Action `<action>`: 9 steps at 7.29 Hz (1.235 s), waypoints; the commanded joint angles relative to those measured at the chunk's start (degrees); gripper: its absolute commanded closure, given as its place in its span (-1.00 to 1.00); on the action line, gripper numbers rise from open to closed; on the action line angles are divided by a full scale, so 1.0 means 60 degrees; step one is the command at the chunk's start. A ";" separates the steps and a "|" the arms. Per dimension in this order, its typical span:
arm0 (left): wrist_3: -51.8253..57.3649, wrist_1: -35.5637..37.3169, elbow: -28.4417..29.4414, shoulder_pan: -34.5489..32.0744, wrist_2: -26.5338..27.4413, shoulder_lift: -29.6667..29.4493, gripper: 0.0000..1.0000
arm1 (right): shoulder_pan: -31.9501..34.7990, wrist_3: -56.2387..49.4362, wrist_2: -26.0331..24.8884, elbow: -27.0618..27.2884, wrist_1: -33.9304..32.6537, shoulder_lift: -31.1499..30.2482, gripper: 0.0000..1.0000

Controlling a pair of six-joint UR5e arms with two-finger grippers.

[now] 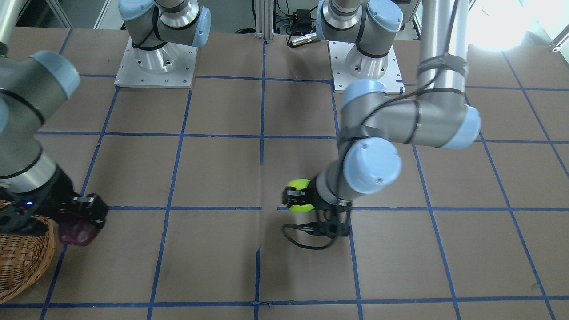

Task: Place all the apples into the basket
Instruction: 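Drop the purple apple in the basket while left carries the green apple to center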

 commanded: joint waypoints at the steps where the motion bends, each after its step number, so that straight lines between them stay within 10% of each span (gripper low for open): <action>1: -0.3148 0.1392 -0.0109 -0.2258 0.0866 -0.0309 0.85 | -0.1809 -0.3708 0.0240 -0.1515 -0.0090 0.1094 0.10; 2: -0.3258 0.1528 -0.0298 -0.2787 0.1353 -0.0384 0.77 | -0.2471 -0.4858 0.0589 -0.2133 0.0069 0.1840 0.11; 3: -0.3201 0.2210 -0.0590 -0.2865 0.1372 -0.0384 0.09 | -0.2985 -0.5406 0.1144 -0.2559 -0.0060 0.2341 -0.14; 4: -0.3085 0.2870 -0.0868 -0.2793 0.1416 -0.0471 -0.59 | -0.3019 -0.5527 0.1164 -0.2767 0.0011 0.2621 -0.93; 5: -0.3069 0.3370 -0.0842 -0.2778 0.1416 -0.0646 -1.00 | -0.3019 -0.5500 0.1179 -0.2696 0.0085 0.2610 -1.00; 9: -0.2909 0.2488 -0.0345 -0.2107 0.1387 -0.0168 -1.00 | -0.1169 -0.4715 0.0946 -0.2901 0.3468 0.0984 -1.00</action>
